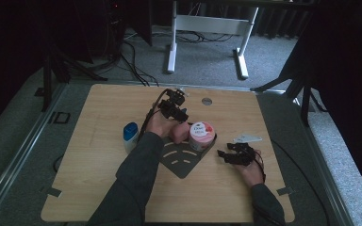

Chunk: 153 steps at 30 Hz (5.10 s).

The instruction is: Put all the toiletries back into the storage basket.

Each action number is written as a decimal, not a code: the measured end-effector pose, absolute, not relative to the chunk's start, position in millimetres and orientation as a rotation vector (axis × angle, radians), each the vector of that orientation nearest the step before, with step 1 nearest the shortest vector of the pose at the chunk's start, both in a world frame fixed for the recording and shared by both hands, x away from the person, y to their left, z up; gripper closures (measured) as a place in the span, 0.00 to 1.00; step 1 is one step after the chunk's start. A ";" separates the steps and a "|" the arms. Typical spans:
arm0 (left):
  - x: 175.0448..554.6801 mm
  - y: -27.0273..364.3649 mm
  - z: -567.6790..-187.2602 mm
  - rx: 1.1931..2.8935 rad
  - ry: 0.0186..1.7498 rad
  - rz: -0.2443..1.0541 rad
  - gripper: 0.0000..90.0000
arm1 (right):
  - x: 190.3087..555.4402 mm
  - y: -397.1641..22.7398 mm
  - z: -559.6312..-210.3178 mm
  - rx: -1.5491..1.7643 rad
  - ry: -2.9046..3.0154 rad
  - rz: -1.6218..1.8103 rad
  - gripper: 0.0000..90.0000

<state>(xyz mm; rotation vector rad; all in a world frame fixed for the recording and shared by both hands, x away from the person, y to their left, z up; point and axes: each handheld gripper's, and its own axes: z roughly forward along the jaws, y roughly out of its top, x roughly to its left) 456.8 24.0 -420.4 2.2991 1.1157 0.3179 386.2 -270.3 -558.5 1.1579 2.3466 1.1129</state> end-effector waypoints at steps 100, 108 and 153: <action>338.3 103.9 -412.5 2.470 0.917 0.195 0.58 | 386.6 -270.1 -558.6 1.159 2.346 1.113 0.43; 332.1 117.5 -413.4 2.465 0.944 0.196 0.59 | 386.7 -269.4 -558.6 1.159 2.344 1.111 0.42; 322.2 182.5 -416.8 2.411 1.201 0.246 0.62 | 388.1 -266.8 -558.6 1.152 2.346 1.107 0.42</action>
